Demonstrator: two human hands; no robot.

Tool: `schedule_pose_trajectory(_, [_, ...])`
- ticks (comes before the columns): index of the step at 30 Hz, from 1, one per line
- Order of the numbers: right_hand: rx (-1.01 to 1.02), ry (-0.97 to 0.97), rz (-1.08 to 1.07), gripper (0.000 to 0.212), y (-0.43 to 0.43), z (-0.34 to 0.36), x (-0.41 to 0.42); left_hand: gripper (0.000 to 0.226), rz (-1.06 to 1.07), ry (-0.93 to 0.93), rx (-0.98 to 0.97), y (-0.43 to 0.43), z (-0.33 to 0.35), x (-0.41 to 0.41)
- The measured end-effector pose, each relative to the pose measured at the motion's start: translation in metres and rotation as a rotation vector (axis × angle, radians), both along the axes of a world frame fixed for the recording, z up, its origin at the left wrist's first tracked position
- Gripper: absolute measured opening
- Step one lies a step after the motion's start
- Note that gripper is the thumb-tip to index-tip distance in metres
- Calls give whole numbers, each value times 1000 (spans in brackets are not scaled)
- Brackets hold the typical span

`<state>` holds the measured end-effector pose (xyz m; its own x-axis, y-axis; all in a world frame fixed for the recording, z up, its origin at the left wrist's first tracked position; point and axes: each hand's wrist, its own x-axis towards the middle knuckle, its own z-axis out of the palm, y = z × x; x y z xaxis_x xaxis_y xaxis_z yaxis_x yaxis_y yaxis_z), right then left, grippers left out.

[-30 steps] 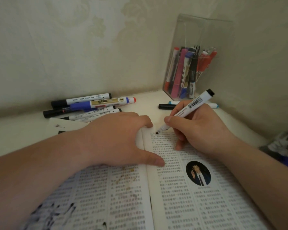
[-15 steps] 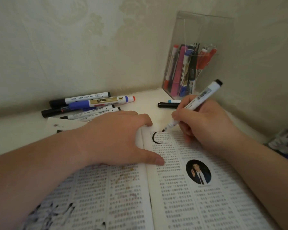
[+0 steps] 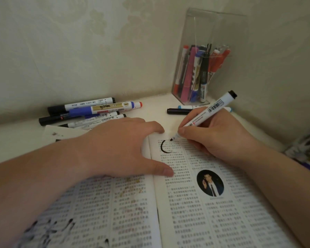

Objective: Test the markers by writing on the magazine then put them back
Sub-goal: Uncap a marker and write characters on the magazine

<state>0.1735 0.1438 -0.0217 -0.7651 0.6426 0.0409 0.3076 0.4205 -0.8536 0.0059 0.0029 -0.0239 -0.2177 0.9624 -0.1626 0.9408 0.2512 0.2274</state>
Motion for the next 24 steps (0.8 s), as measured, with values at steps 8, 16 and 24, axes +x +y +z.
schedule_pose_trajectory(8, [53,-56,32,10,-1,1,-2,99,2,5,-12,1,0,0])
schedule_pose_trajectory(16, [26,-69,-2,8,1,1,-2,98,2,4,-2,1,-1,-1])
schedule_pose_trajectory(24, [17,-61,27,9,0,1,-2,99,-1,6,-10,1,-1,-1])
